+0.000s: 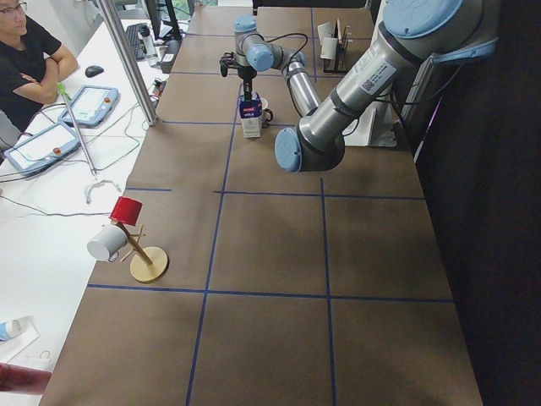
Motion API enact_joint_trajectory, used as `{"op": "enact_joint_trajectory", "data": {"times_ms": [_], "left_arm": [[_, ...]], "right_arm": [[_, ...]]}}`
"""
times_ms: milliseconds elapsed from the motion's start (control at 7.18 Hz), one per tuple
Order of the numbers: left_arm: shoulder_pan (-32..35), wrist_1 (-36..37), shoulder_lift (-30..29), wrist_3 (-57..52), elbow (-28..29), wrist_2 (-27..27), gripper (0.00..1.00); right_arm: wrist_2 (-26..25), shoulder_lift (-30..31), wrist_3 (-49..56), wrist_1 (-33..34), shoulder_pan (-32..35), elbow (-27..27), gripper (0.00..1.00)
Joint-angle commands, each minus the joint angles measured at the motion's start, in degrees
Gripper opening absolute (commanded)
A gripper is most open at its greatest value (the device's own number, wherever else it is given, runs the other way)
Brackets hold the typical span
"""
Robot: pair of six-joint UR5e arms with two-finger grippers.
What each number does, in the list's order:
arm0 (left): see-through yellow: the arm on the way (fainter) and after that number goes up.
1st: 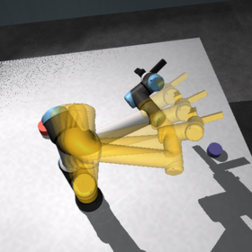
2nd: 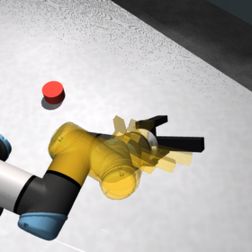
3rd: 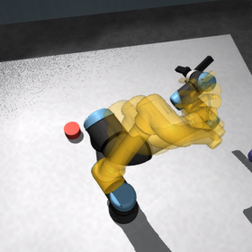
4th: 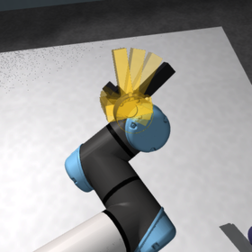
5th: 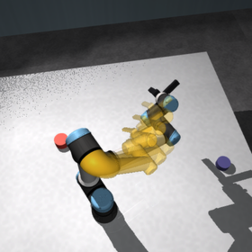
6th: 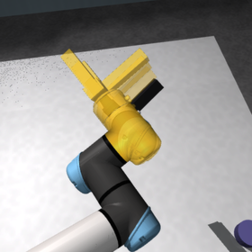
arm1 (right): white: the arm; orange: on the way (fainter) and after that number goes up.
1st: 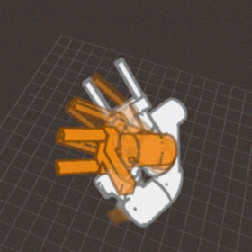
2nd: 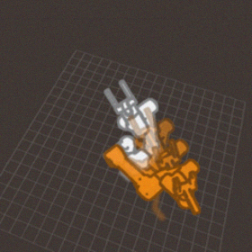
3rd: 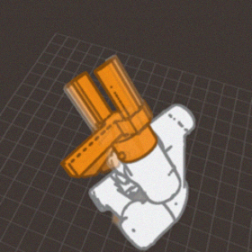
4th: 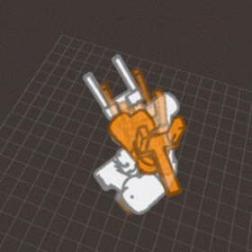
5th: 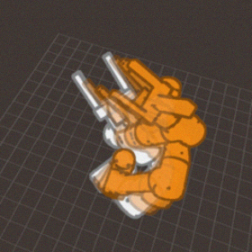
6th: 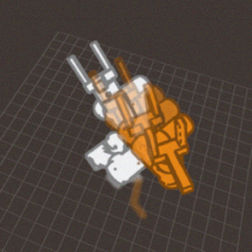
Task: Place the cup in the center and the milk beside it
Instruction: 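Carry the milk carton with the left gripper beside the white mug, then set the carton down and open the left gripper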
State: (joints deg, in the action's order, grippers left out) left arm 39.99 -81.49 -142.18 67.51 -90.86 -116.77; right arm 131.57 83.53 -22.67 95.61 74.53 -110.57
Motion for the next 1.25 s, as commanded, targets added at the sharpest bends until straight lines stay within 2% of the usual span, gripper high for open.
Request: {"op": "enact_joint_trajectory", "data": {"times_ms": [0, 278, 557, 696, 835, 975, 1114], "left_arm": [[0.0, 0.45, -0.03, 0.16, -0.2, 0.05, 1.0], [0.17, 1.24, -0.29, 0.16, -1.33, -0.47, 1.0], [1.66, 9.46, 0.14, -1.67, -8.77, -0.47, 1.0], [3.15, 11.51, 3.97, -4.29, -14.38, -0.65, 1.0], [5.6, 11.61, 11.41, -9.11, -21.57, -1.35, 1.0], [10.15, 11.62, 18.53, -17.51, -25.82, -4.4, 1.0], [14.37, 11.35, 24.43, -26.73, -27.34, -7.3, 1.0]], "right_arm": [[-0.09, -0.03, -0.01, -0.07, 0.0, 0.0, 1.0], [0.0, -0.21, 0.08, -0.07, 0.0, 0.0, 1.0], [0.09, 0.06, 0.26, 0.02, 0.0, 0.09, 1.0], [0.44, 0.58, 0.61, 0.02, 0.53, 0.17, 1.0], [1.74, 2.32, 3.39, -0.07, 2.01, 0.26, 1.0], [4.37, 3.56, 10.12, 0.02, 6.46, 3.05, 1.0], [7.44, 5.75, 18.63, -0.07, 10.51, 6.82, 1.0]]}}
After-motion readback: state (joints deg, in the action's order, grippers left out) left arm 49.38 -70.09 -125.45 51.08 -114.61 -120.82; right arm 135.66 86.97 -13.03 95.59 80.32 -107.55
